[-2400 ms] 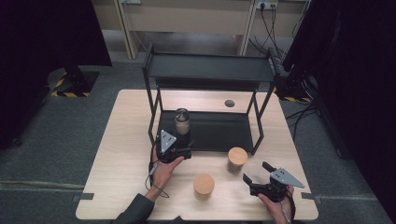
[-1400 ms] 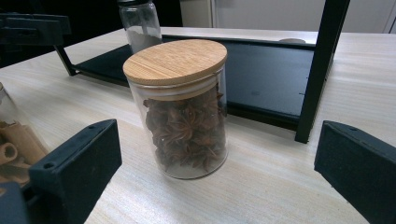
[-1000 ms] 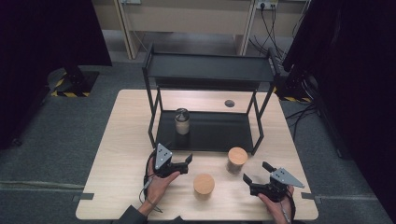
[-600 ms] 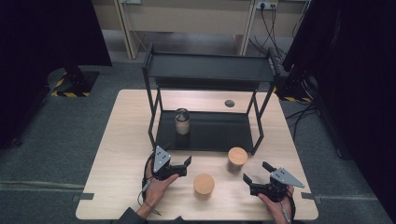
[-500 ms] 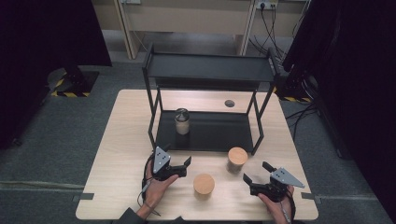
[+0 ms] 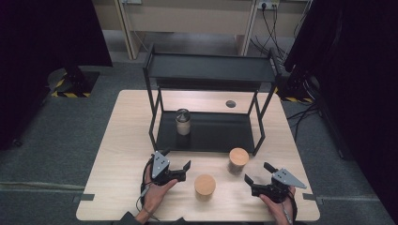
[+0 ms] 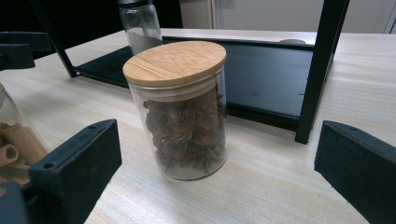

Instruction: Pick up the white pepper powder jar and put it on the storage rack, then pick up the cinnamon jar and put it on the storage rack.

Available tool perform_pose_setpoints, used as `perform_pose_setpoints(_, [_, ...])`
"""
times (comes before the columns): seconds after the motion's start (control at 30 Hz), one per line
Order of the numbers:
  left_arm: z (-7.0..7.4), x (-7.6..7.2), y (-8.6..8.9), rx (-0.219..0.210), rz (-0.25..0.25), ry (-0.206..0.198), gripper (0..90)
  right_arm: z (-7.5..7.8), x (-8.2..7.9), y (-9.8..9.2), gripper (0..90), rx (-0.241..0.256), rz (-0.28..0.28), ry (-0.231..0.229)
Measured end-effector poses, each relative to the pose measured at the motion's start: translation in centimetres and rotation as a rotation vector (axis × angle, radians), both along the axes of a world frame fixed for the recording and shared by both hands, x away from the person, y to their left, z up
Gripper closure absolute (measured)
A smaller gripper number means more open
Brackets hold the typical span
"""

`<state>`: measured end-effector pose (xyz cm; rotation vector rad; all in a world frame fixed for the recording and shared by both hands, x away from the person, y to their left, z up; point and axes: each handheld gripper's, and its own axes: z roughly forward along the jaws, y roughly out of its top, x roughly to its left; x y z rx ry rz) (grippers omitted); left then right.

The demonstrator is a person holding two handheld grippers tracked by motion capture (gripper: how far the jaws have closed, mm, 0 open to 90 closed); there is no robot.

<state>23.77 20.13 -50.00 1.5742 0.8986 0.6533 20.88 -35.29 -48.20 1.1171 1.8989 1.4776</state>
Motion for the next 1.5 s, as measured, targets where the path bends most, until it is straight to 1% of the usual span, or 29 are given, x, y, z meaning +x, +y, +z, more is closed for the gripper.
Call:
perform_pose_setpoints(0.67, [-0.3,-1.1,0.5,0.011,-0.014,0.001,3.6,0.0,0.0,0.1,0.9,-0.002,-0.001,-0.001])
perform_pose_setpoints(0.8, [-0.4,-1.2,0.5,0.017,-0.021,0.0,3.6,0.0,0.0,0.1,0.9,-0.001,-0.002,-0.001])
perform_pose_setpoints(0.93, [-0.4,-1.2,0.5,0.015,-0.021,-0.001,3.6,0.0,0.0,0.1,0.9,-0.001,-0.003,-0.001])
perform_pose_setpoints(1.17, [-0.3,-1.2,0.4,0.035,-0.026,-0.007,3.6,0.0,0.0,0.0,0.9,0.0,-0.003,-0.001])
perform_pose_setpoints(1.5, [-0.3,-1.2,0.3,0.037,-0.026,-0.005,3.5,0.0,-0.1,0.0,0.9,0.0,-0.002,-0.002])
